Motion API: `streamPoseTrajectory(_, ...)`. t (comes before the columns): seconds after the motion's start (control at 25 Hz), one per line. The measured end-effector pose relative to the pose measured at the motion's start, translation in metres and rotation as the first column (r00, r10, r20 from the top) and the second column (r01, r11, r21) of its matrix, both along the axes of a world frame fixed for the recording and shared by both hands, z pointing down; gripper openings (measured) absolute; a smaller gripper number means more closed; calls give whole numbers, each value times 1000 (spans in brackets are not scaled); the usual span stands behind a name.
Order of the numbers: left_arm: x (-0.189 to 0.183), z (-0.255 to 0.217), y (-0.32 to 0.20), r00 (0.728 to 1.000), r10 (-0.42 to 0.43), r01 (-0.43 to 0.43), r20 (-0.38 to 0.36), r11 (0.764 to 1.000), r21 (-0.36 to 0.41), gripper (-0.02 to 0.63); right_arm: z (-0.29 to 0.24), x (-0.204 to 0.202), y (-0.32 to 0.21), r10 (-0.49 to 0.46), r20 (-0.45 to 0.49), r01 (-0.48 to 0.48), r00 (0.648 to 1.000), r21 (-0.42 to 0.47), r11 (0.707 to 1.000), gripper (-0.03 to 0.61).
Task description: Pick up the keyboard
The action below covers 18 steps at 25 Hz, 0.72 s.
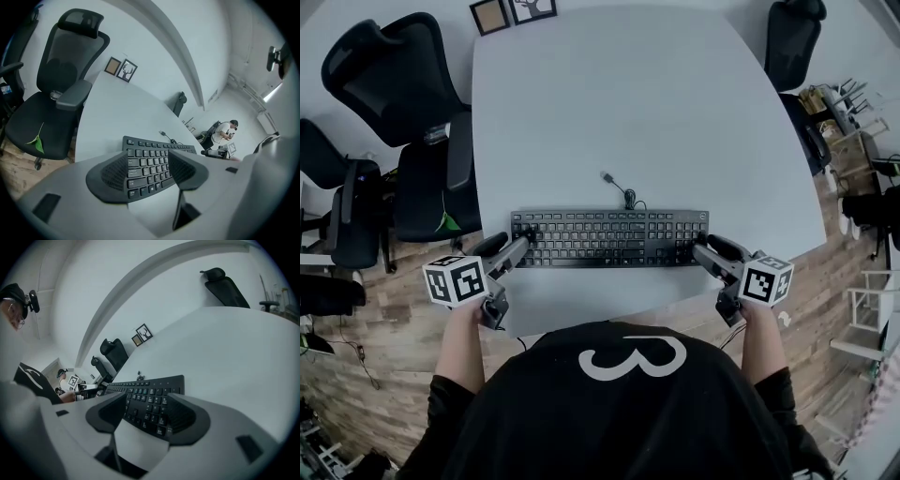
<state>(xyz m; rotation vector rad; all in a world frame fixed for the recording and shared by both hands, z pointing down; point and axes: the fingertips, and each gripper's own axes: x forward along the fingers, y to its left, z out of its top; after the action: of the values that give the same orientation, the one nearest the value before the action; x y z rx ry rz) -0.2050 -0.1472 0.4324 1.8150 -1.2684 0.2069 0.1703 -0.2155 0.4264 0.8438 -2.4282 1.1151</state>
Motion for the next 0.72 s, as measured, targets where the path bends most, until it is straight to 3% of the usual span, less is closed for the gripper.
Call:
streamPoseTrajectory(0.16, -7, 17, -7, 1000, 10, -10, 10, 999, -45, 262, 17, 8, -11, 30, -30, -31, 999, -29, 999, 273)
streamPoseTrajectory(0.4, -6, 35, -14, 998, 27, -32, -55, 995, -98, 262, 30, 17, -20, 68, -47, -71, 997, -53, 996, 278)
streamPoseTrajectory(0.72, 2, 47, -20, 996, 53, -62, -70, 989, -138, 262, 41, 15, -26, 35, -55, -40, 998, -91, 995, 278)
